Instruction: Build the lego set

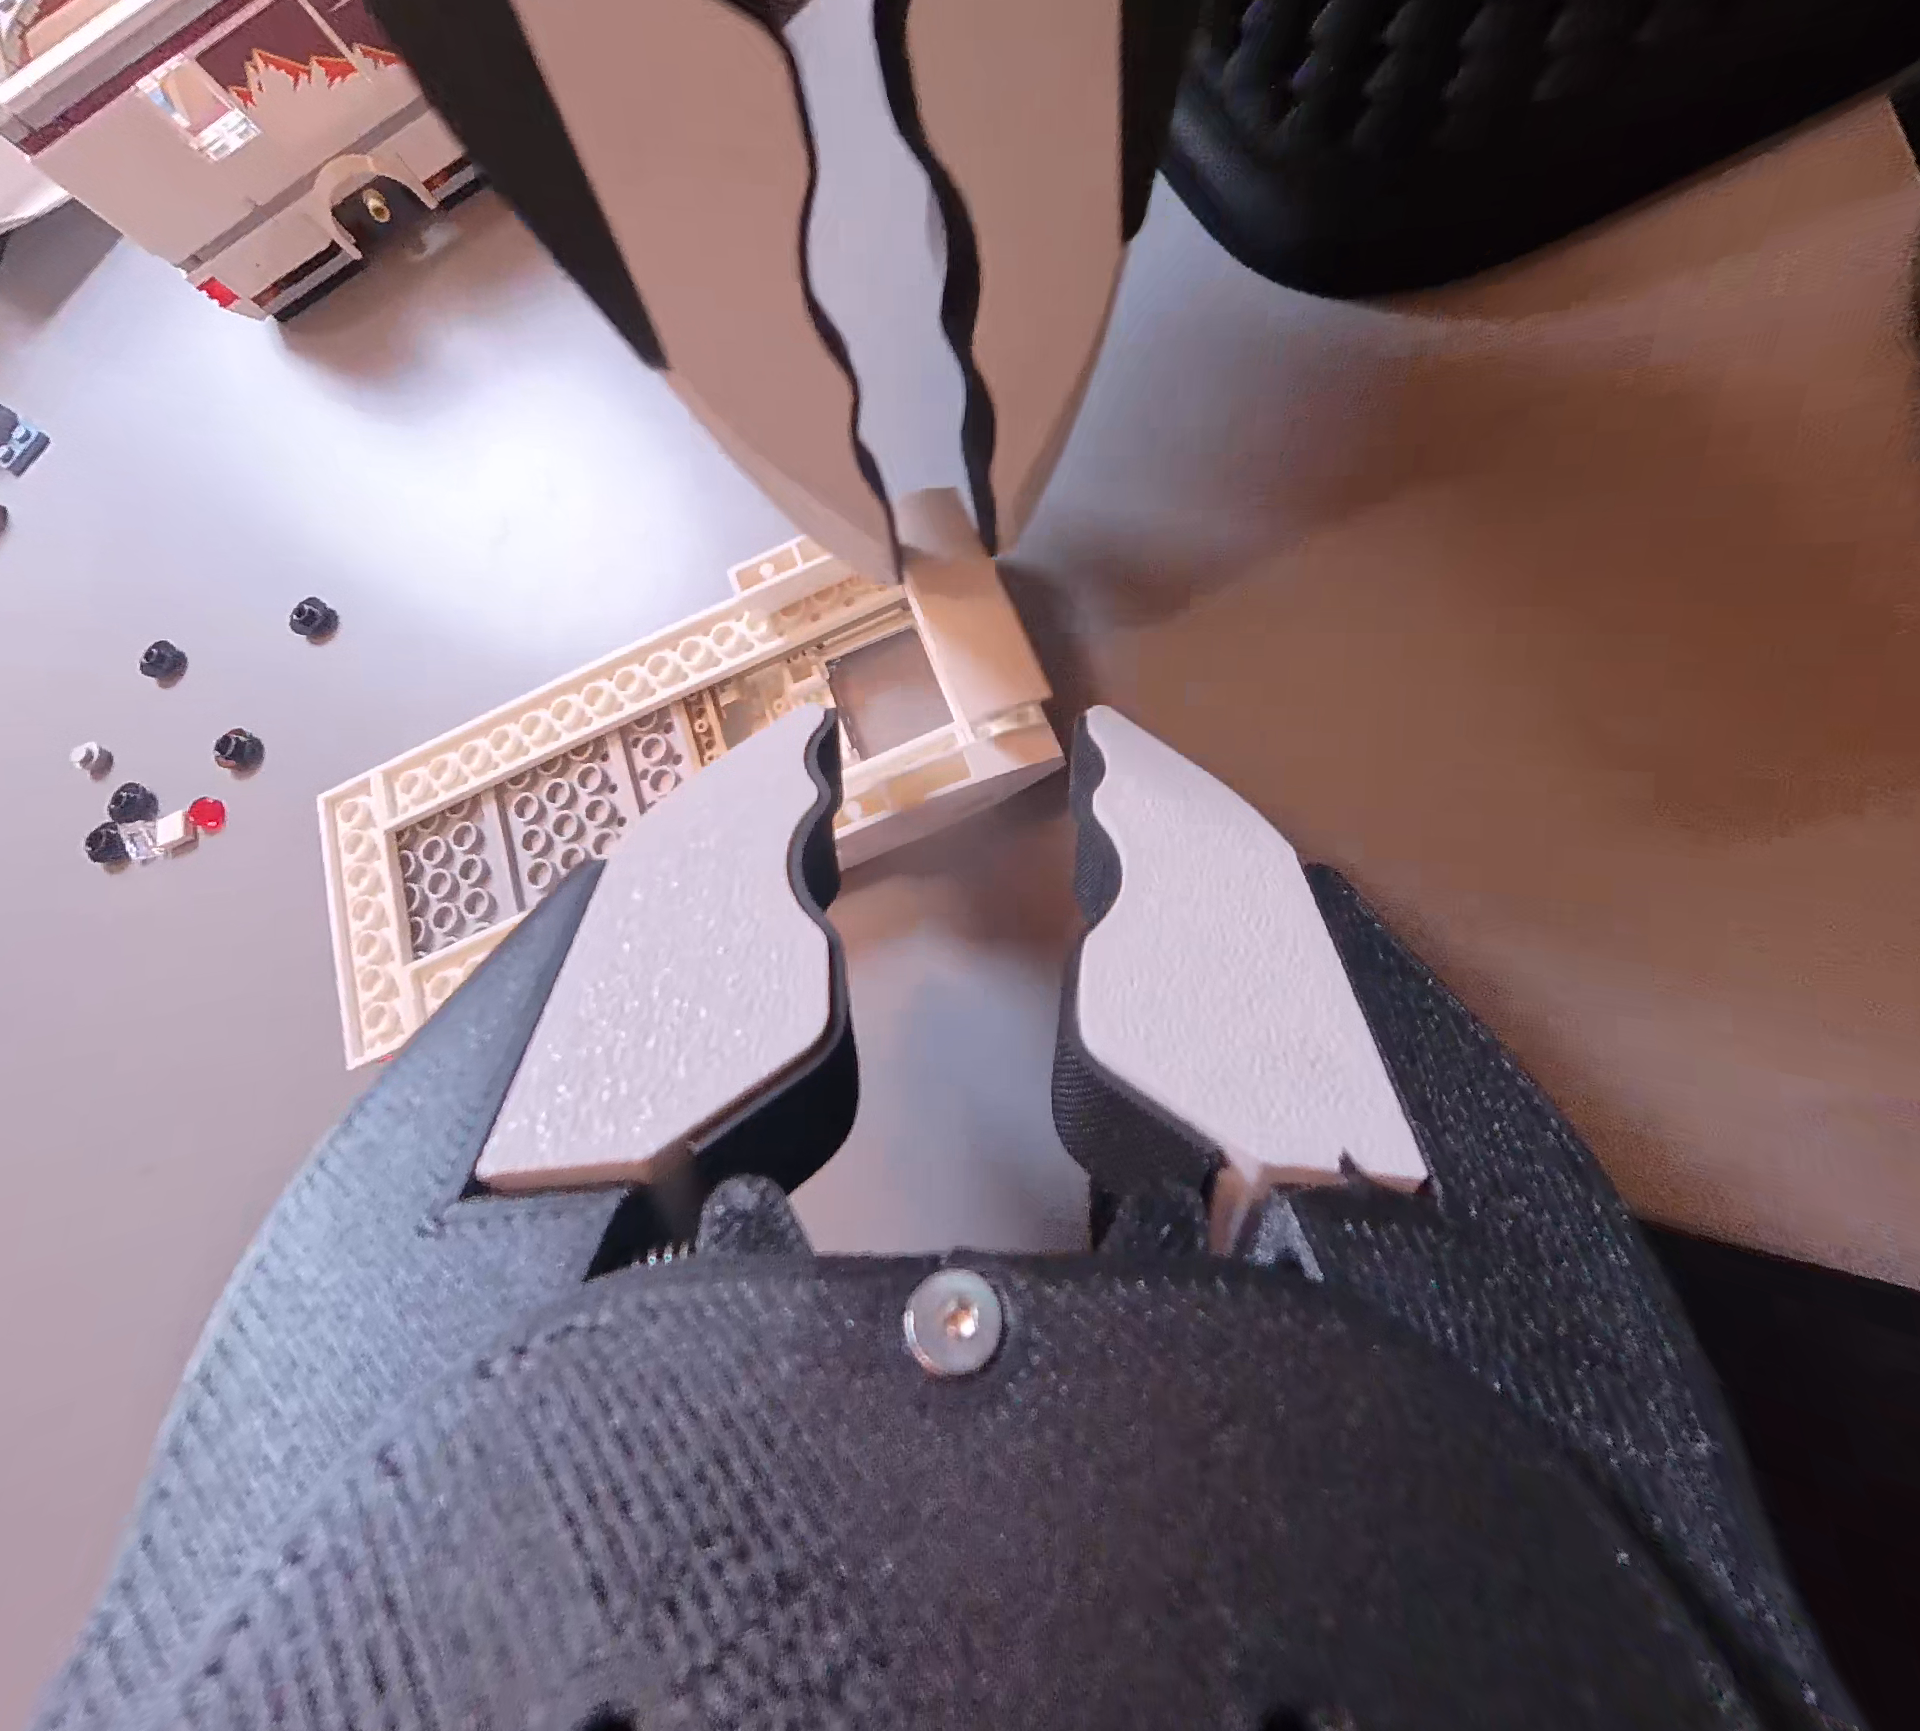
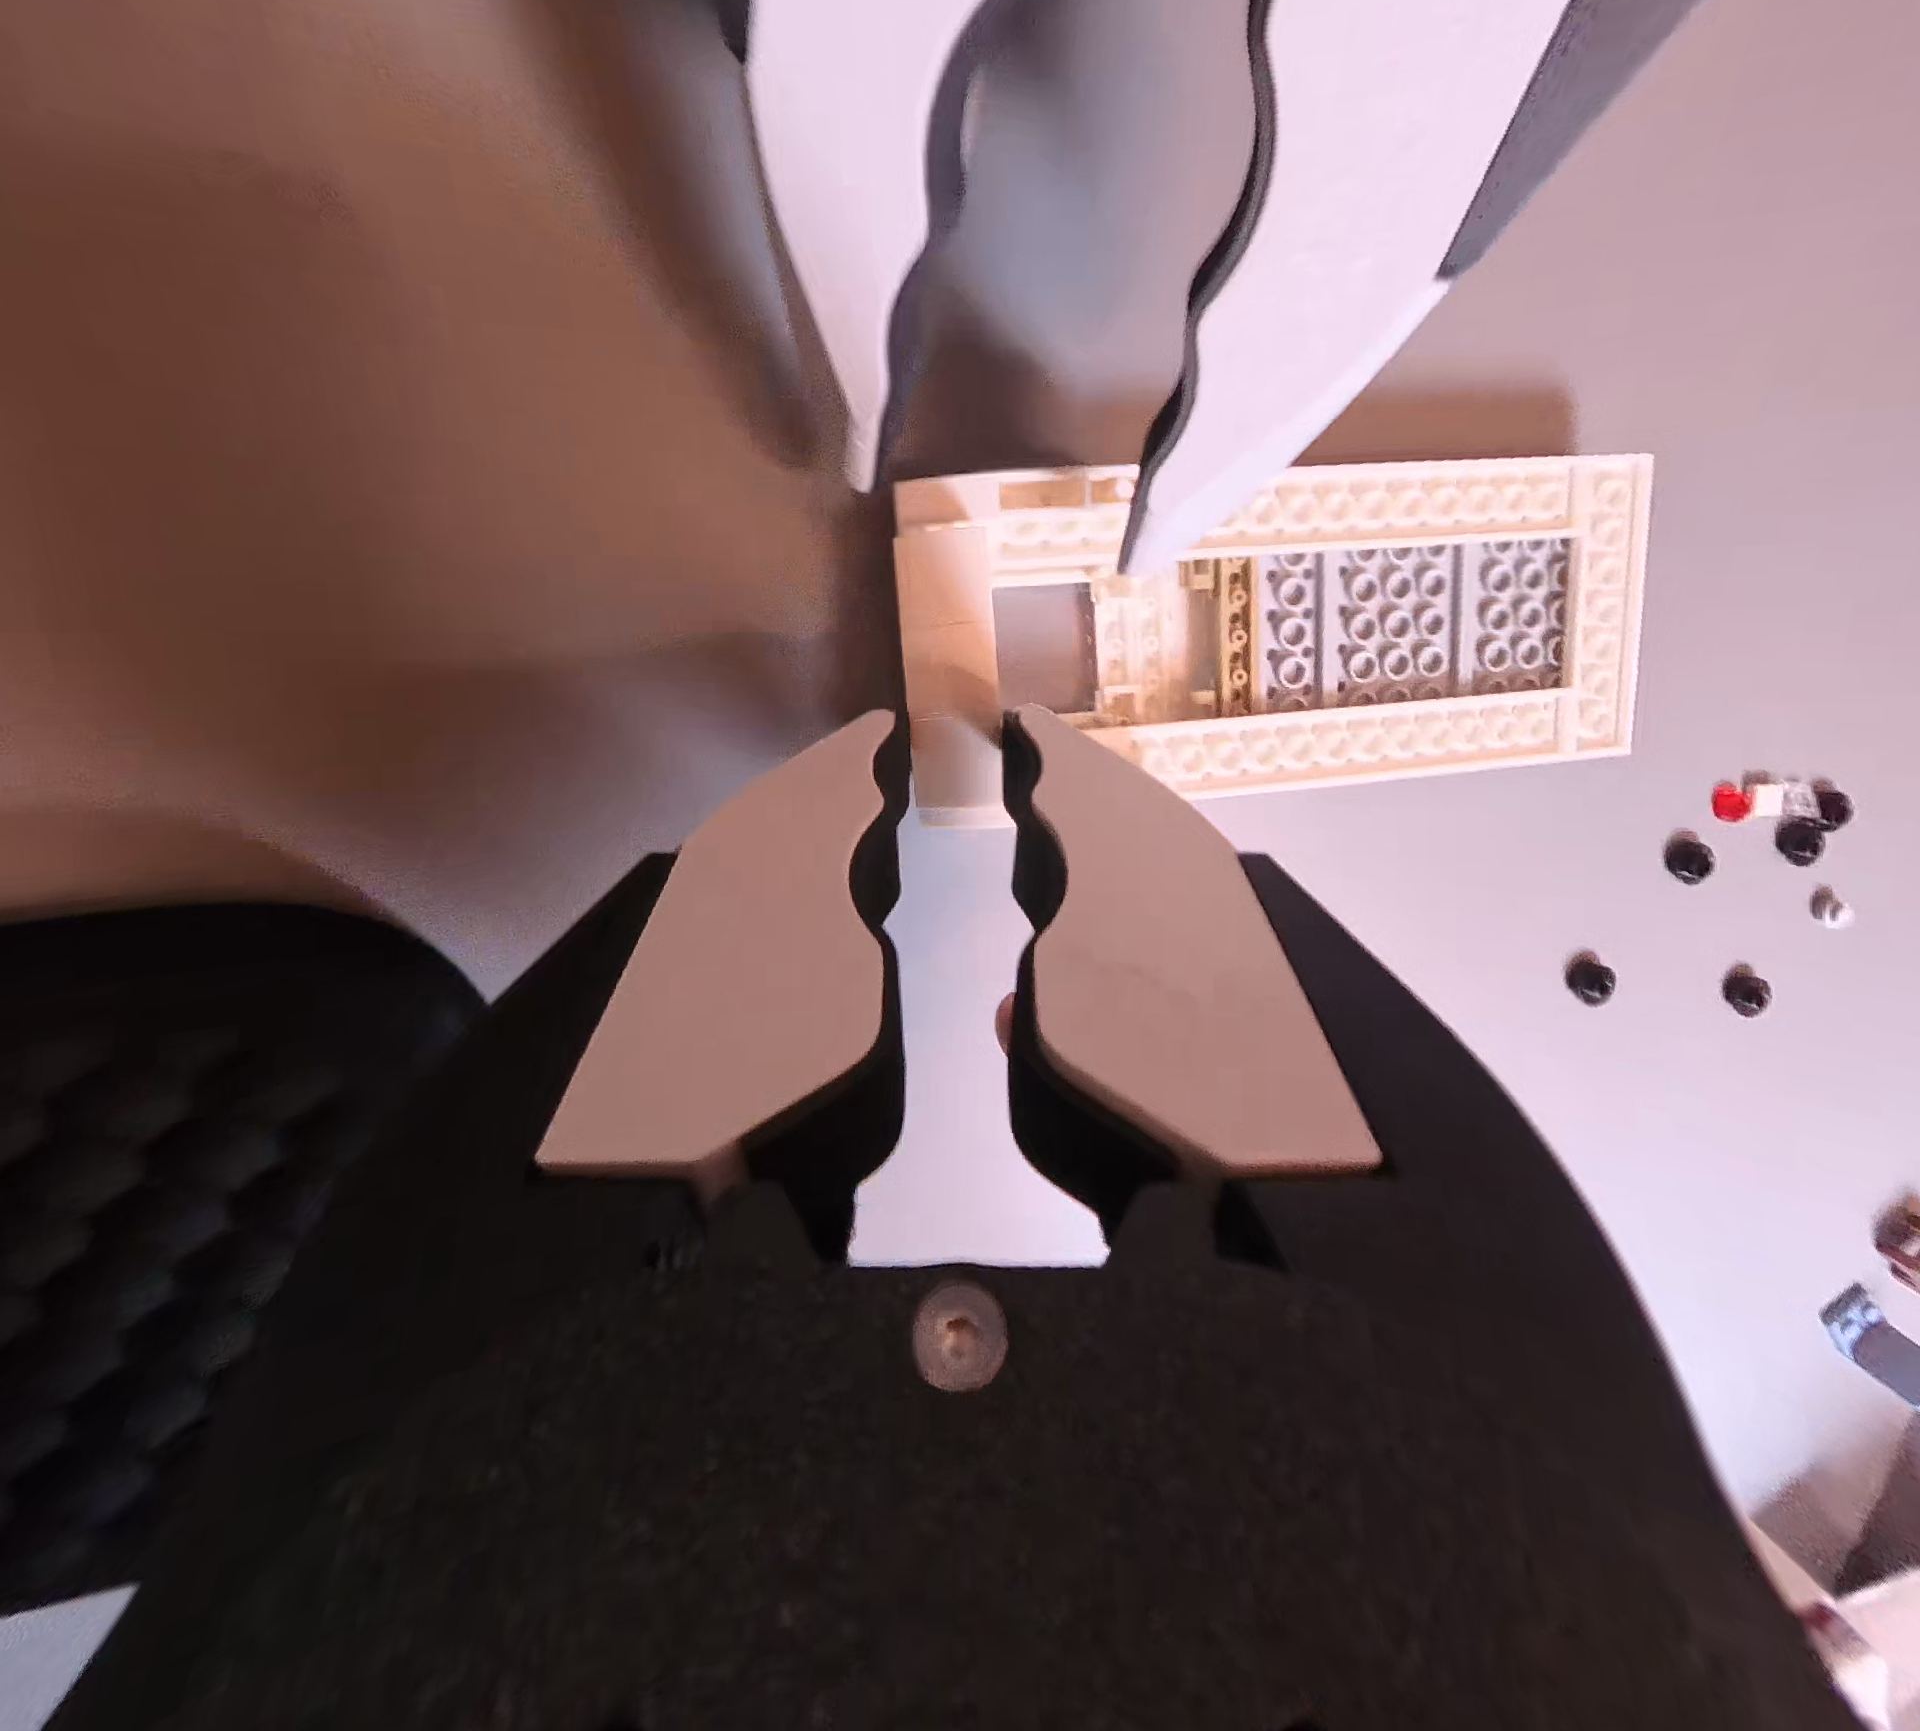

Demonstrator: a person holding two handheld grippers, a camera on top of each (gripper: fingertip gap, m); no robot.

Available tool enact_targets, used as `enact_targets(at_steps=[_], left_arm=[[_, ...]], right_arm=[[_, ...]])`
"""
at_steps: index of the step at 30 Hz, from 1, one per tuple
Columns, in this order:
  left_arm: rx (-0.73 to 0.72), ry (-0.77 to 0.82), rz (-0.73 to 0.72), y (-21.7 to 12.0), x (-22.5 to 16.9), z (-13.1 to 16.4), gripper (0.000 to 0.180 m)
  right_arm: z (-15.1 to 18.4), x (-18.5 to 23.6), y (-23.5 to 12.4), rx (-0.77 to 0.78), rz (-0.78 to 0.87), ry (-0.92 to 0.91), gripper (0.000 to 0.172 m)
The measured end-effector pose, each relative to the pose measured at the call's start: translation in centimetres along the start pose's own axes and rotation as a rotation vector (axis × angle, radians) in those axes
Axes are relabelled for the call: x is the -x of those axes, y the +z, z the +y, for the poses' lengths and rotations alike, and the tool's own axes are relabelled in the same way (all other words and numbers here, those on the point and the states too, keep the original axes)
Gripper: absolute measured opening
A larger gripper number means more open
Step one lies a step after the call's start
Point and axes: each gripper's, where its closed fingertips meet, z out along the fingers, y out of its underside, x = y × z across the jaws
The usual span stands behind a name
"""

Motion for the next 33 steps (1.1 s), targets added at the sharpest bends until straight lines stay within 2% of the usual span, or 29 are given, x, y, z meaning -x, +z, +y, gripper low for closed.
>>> enact_targets(at_steps=[8, 16, 21, 23, 28, 33], left_arm=[[0.023, 0.044, -0.006, 0.8, -0.6, -0.1, 0.037], [0.028, 0.042, -0.011, 1.2, -0.6, 0.1, 0.031], [0.017, 0.023, -0.022, 1.1, -0.3, 0.0, 0.028], [0.014, 0.019, -0.028, 1.1, -0.2, -0.1, 0.027], [0.029, 0.012, -0.03, 1.4, -0.3, 0.0, 0.023], [0.037, 0.009, -0.027, 1.5, -0.4, 0.1, 0.019]], right_arm=[[0.4, 0.0, 0.9, 0.091, -0.06, -0.014, 0.016], [-0.2, -0.3, 0.8, 0.017, -0.042, -0.005, 0.021], [-1.1, 0.0, -0.2, -0.093, 0.037, -0.057, 0.024], [-1.2, 0.2, -0.3, -0.118, 0.121, -0.114, 0.024], [-0.7, 0.2, 0.3, -0.127, 0.284, -0.176, 0.025], [-0.5, 0.1, 1.0, -0.122, 0.318, -0.186, 0.019]])
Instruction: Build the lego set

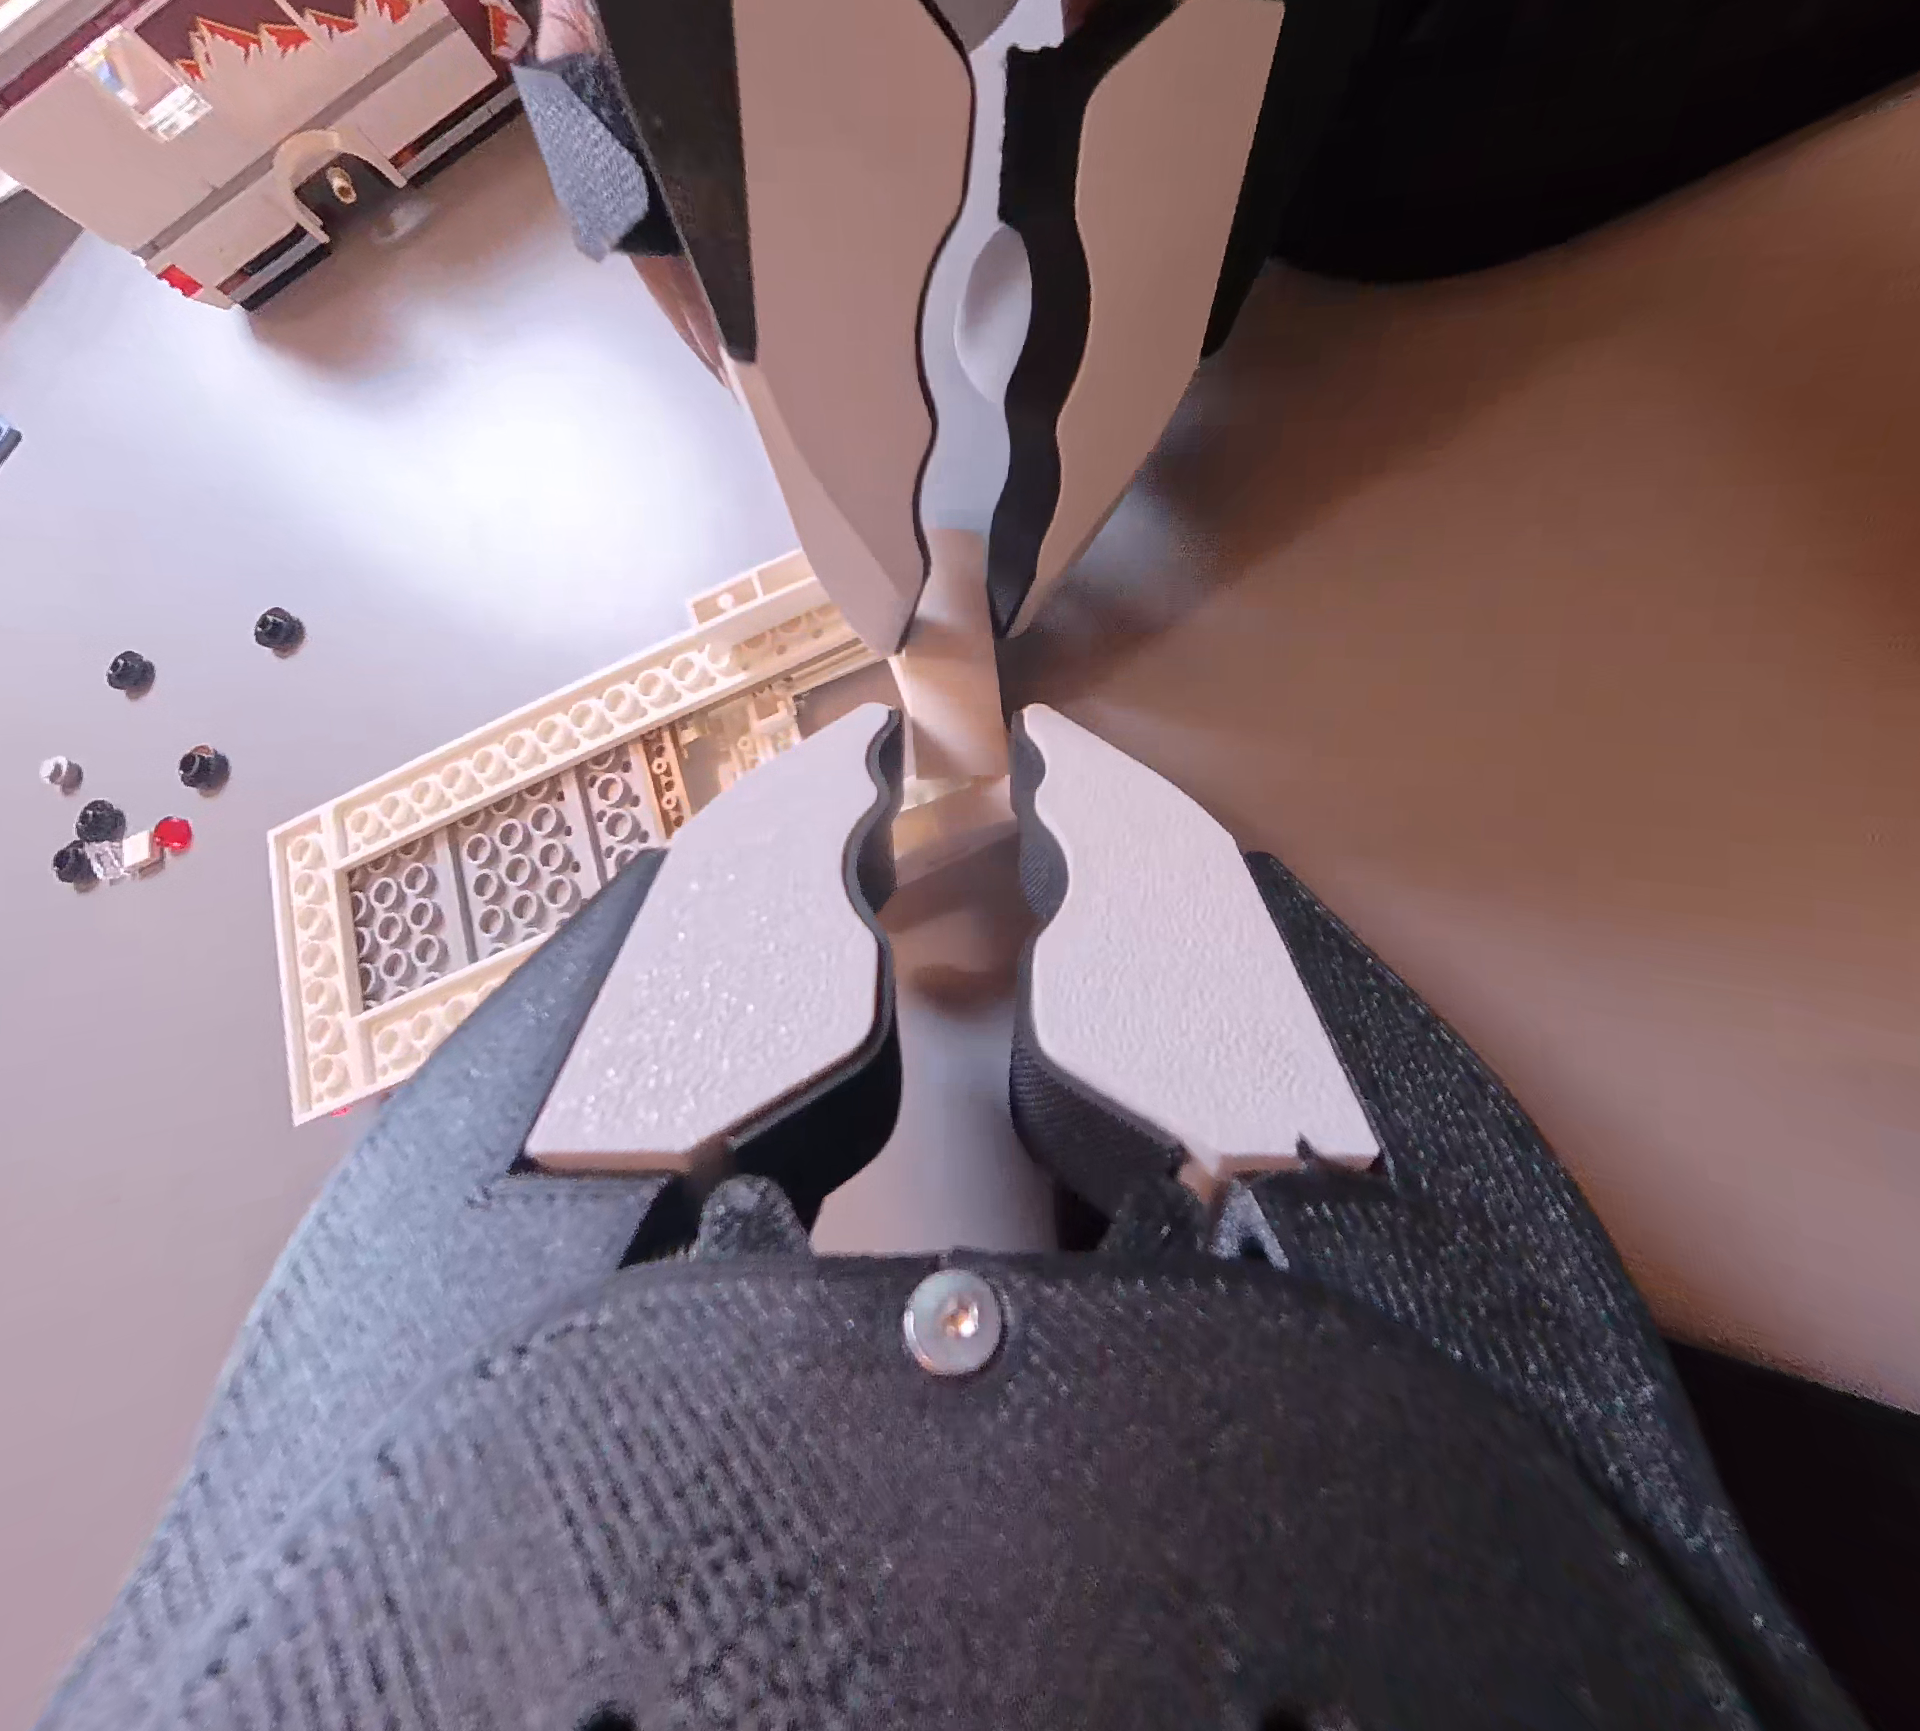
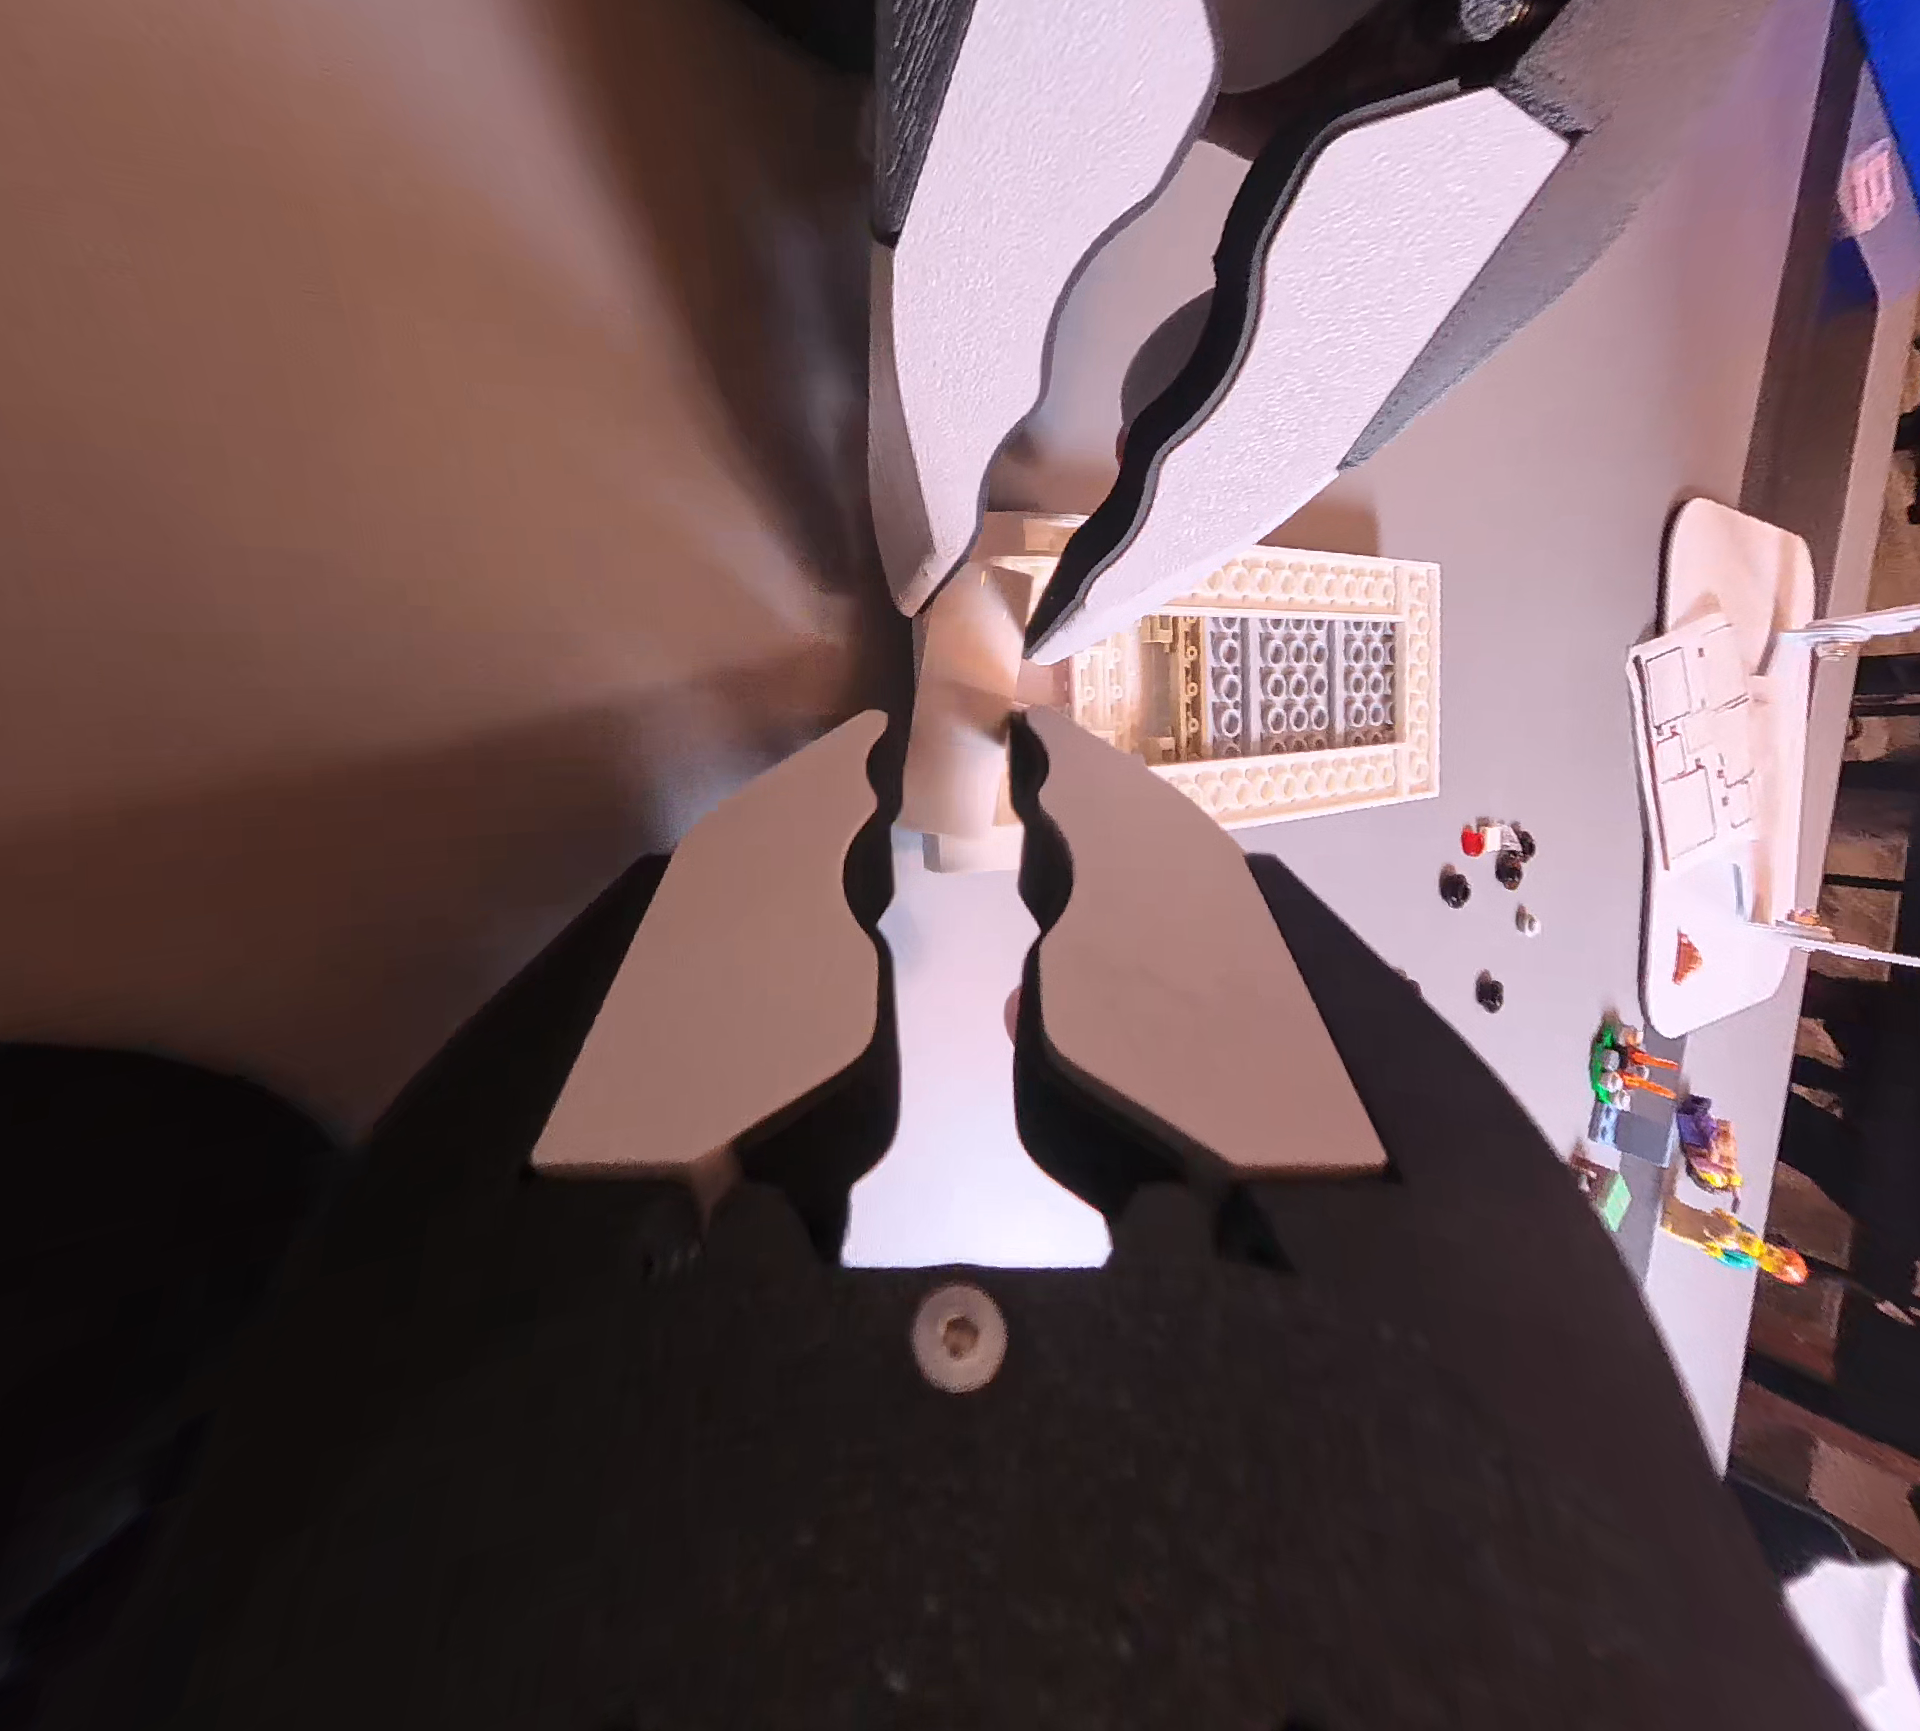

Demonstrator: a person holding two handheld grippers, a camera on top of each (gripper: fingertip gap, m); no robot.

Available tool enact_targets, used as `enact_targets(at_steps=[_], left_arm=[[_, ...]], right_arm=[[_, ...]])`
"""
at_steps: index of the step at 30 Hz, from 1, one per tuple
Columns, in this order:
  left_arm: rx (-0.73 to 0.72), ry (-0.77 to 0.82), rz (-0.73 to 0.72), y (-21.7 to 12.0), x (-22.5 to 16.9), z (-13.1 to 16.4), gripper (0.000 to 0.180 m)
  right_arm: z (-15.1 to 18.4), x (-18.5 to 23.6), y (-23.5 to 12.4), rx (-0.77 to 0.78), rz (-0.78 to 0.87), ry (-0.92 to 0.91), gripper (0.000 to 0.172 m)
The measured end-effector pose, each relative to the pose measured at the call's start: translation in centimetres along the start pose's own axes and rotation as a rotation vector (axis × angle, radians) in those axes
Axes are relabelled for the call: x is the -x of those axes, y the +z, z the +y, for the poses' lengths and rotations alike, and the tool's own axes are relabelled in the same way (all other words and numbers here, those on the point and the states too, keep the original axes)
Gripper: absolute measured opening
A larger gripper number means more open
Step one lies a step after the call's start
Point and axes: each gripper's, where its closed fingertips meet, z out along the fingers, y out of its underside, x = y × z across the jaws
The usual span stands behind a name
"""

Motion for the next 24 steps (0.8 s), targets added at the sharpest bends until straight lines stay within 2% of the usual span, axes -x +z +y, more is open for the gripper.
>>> enact_targets(at_steps=[13, 16, 20, 24], left_arm=[[0.04, -0.057, -0.024, -0.1, 0.4, 0.2, 0.017], [0.053, -0.091, -0.027, -0.1, 0.5, 0.3, 0.017], [0.069, -0.106, -0.027, -0.2, 0.5, 0.3, 0.017], [0.085, -0.095, -0.033, -0.1, 0.3, 0.3, 0.017]], right_arm=[[-0.4, -0.5, 0.1, -0.039, -0.049, 0.073, 0.02], [-0.9, -1.0, -0.6, -0.068, -0.067, 0.125, 0.016], [-0.1, -0.8, -0.6, -0.01, -0.141, 0.189, 0.012], [-0.1, -0.8, -0.5, -0.018, -0.195, 0.224, 0.008]])
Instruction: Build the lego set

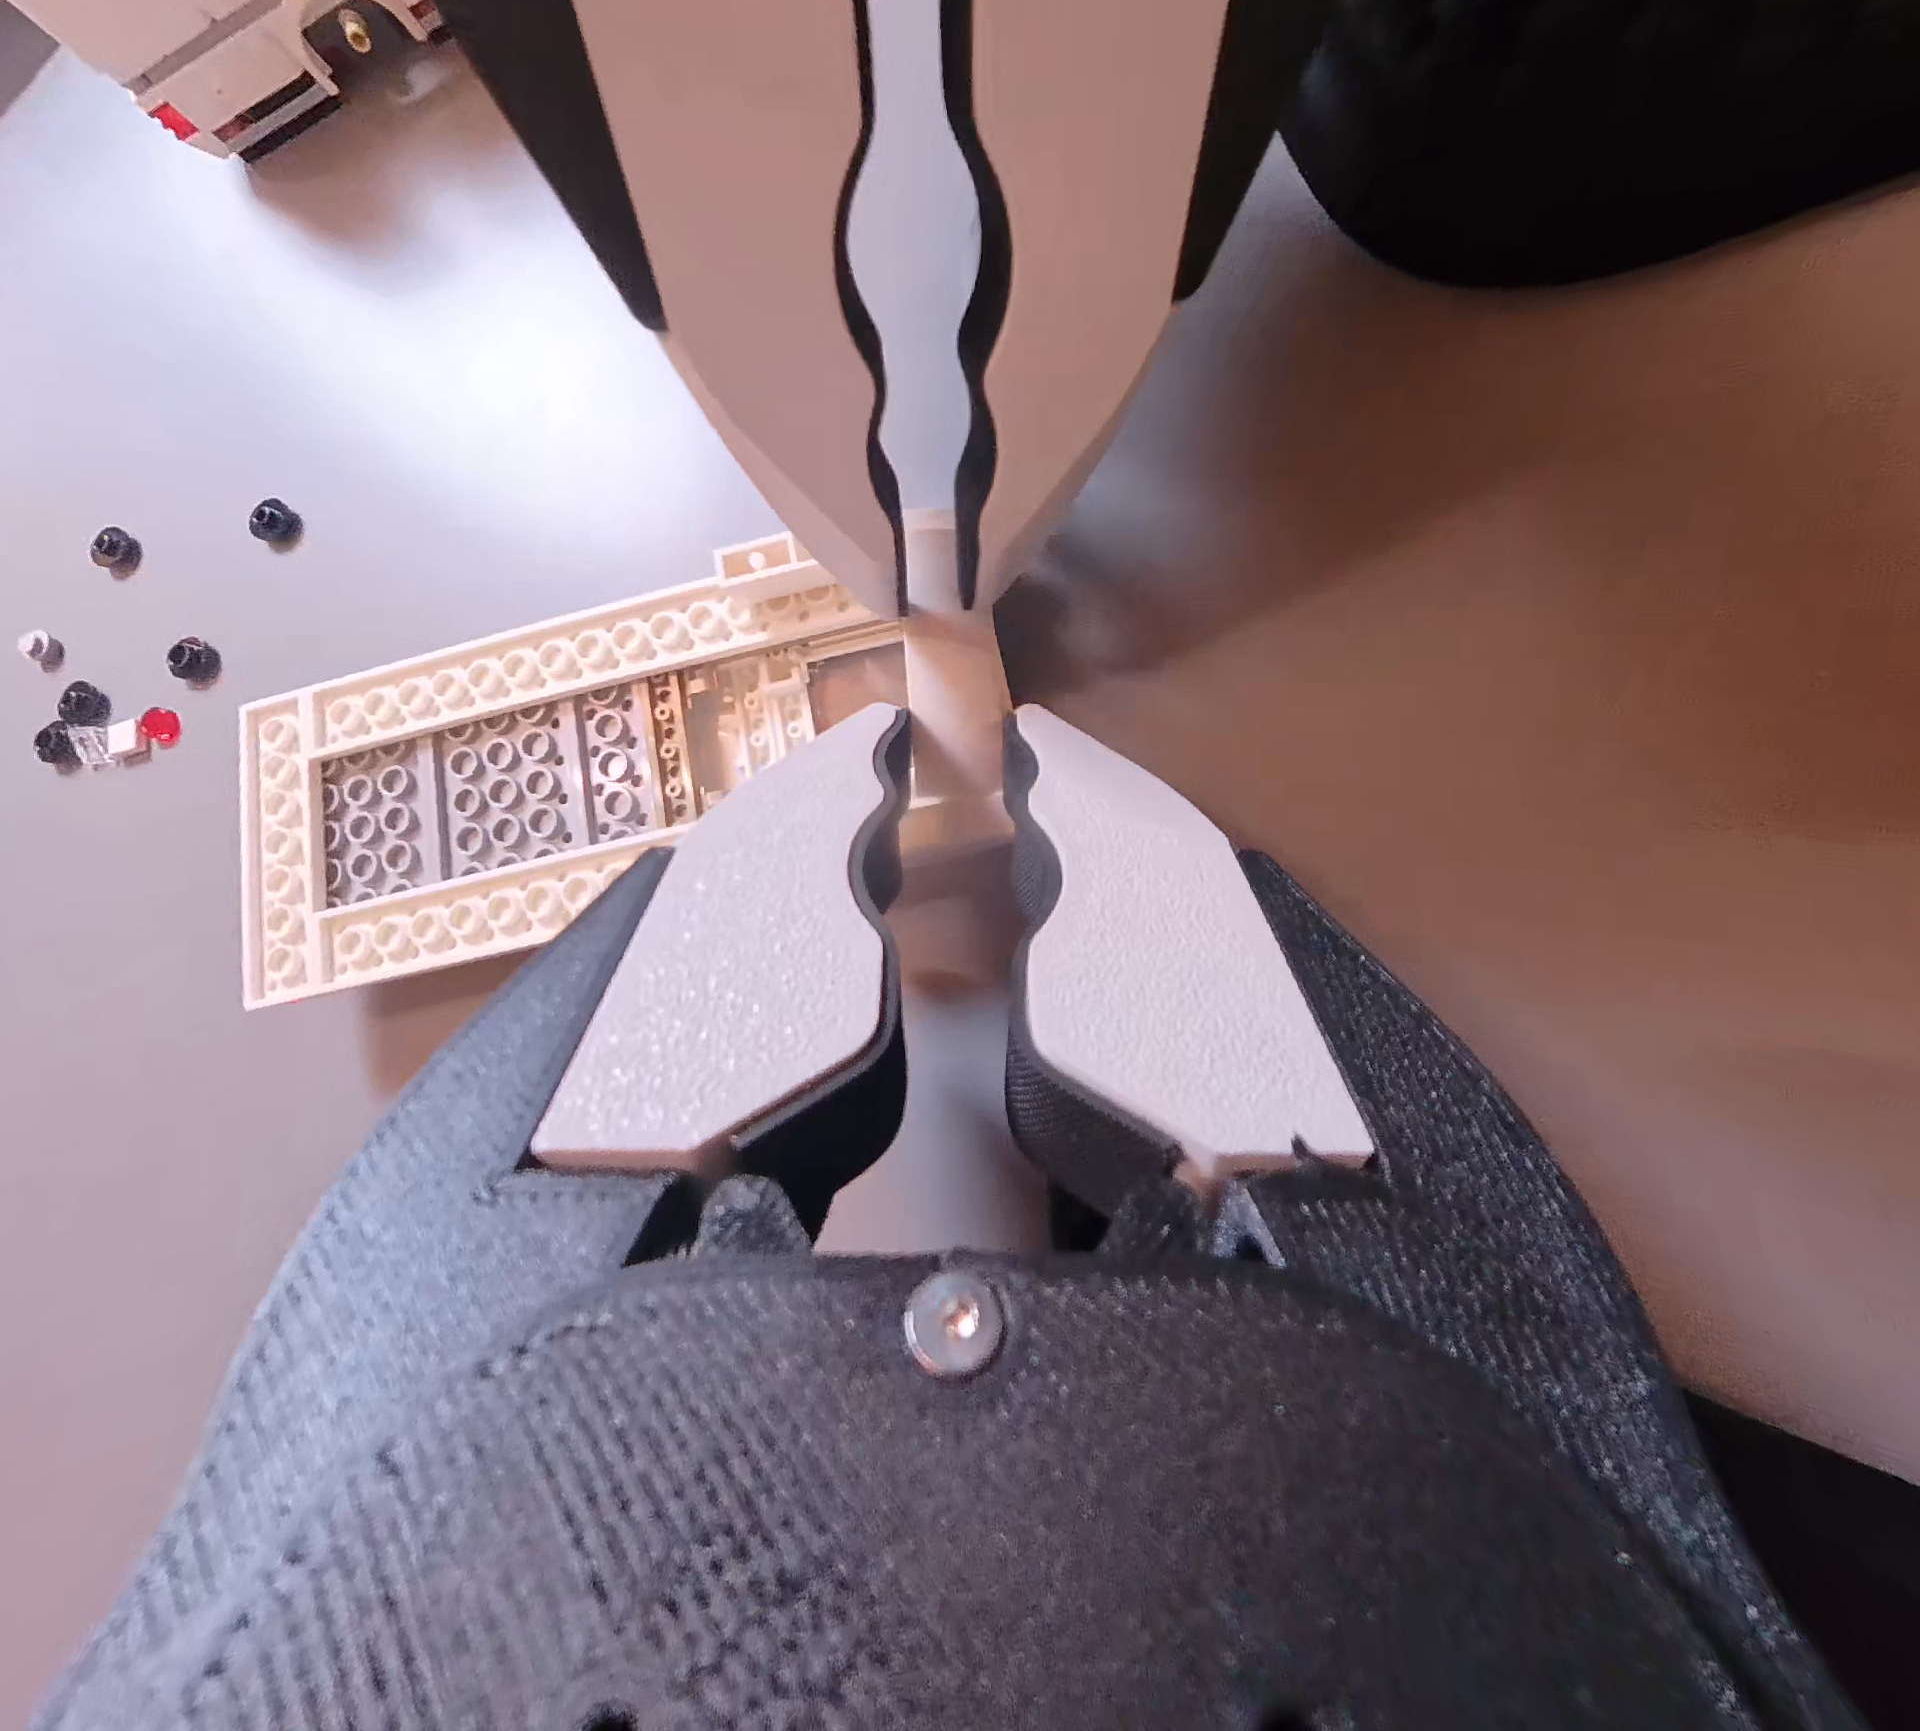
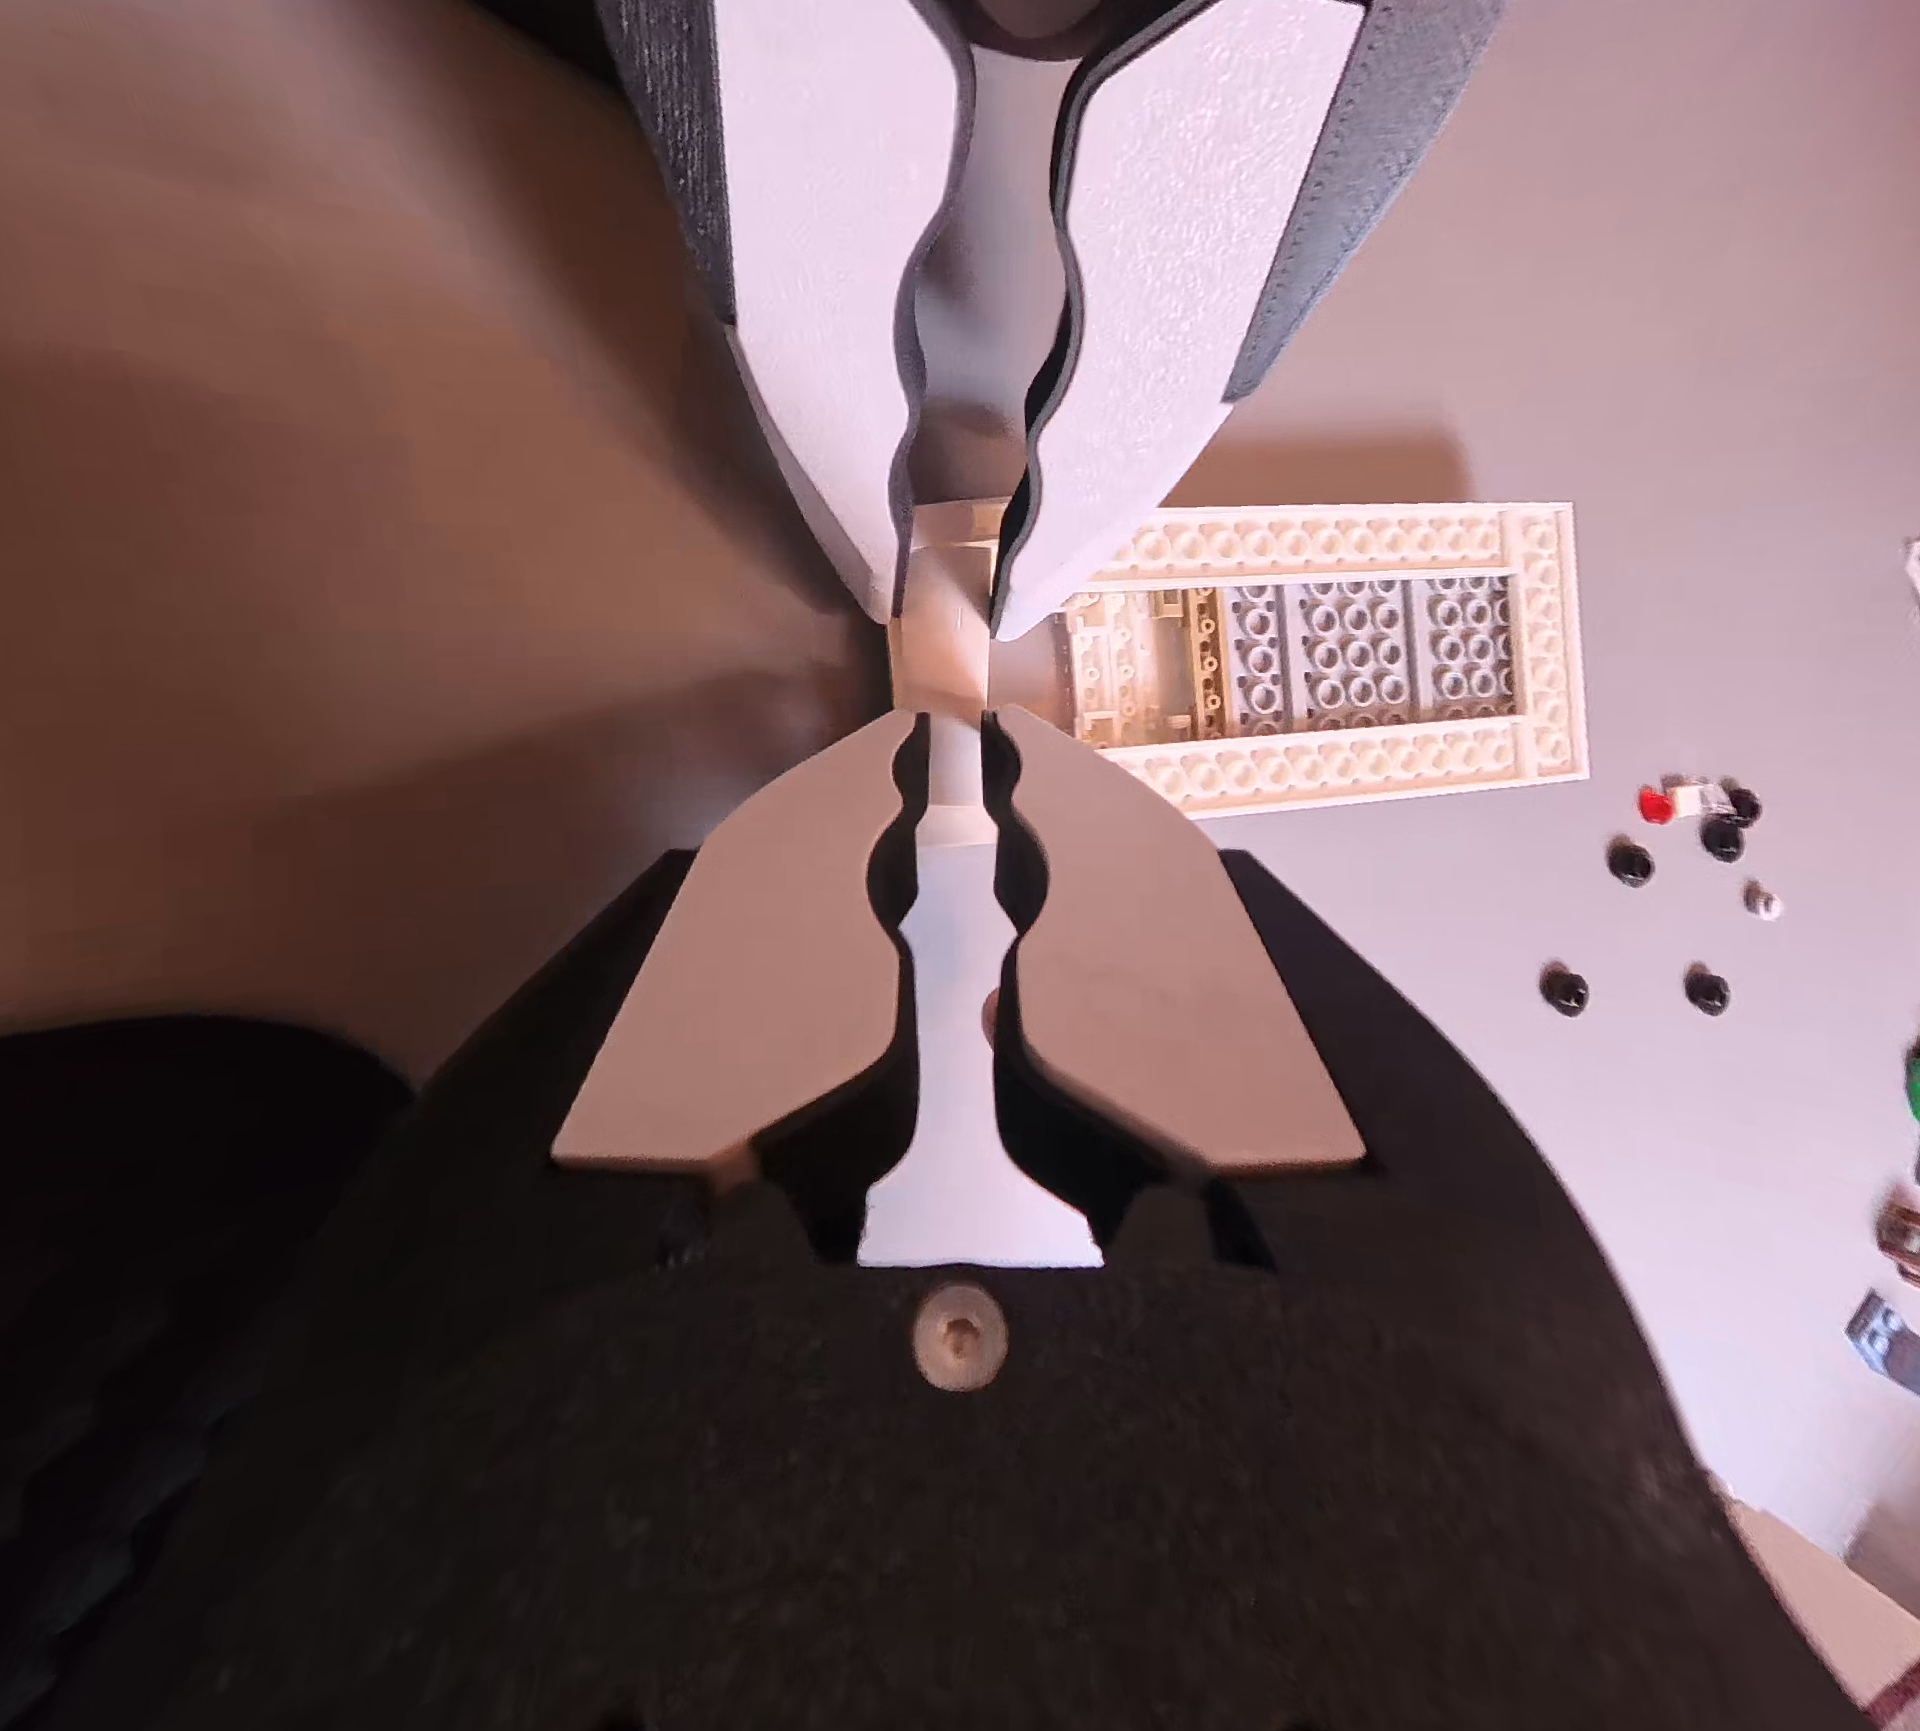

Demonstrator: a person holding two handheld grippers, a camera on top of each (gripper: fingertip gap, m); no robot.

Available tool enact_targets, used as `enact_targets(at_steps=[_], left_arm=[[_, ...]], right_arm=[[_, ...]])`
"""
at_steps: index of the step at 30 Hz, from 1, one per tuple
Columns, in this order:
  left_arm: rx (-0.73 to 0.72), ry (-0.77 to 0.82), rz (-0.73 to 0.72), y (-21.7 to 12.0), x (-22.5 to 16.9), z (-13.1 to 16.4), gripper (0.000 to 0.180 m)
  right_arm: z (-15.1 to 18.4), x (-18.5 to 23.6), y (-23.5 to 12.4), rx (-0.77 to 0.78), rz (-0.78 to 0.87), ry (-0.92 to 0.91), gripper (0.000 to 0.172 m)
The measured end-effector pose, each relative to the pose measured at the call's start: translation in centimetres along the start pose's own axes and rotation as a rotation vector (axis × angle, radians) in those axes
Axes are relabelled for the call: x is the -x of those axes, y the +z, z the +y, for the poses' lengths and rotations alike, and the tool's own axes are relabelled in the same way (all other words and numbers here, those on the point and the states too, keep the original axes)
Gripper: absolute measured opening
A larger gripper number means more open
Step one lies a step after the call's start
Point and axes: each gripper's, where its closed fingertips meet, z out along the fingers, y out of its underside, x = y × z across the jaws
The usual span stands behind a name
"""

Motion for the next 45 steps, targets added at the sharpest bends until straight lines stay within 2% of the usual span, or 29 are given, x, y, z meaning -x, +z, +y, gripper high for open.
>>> enact_targets(at_steps=[4, 9, 17, 26, 38, 39, 42, 45], left_arm=[[0.004, -0.003, 0.01, -0.1, -0.2, 0.0, 0.021], [-0.009, -0.025, 0.002, -0.4, 0.1, -0.2, 0.015], [-0.004, -0.11, 0.016, -0.3, 0.4, 0.1, 0.012], [-0.004, -0.149, 0.047, -0.2, 0.4, 0.2, 0.012], [-0.005, -0.177, 0.066, 0.0, 0.4, 0.2, 0.009], [-0.007, -0.178, 0.067, 0.0, 0.4, 0.2, 0.009], [-0.001, -0.169, 0.088, 0.1, 0.0, 0.3, 0.009], [-0.009, -0.154, 0.039, 0.1, 0.7, 0.3, 0.009]], right_arm=[[0.0, -0.2, 0.0, 0.02, -0.04, 0.006, 0.006], [-0.3, -0.4, 0.2, 0.026, -0.064, -0.016, 0.006], [0.1, -0.4, 0.3, 0.007, -0.025, -0.018, 0.01], [0.3, -0.6, 0.4, 0.039, -0.031, 0.046, 0.002], [0.4, -0.9, 0.7, 0.099, -0.019, 0.041, 0.0], [0.3, -0.9, 0.7, 0.092, -0.023, 0.04, 0.0], [0.3, -0.8, 0.7, 0.063, -0.016, 0.013, 0.017], [0.2, -0.5, 1.2, 0.062, -0.037, -0.005, 0.02]])
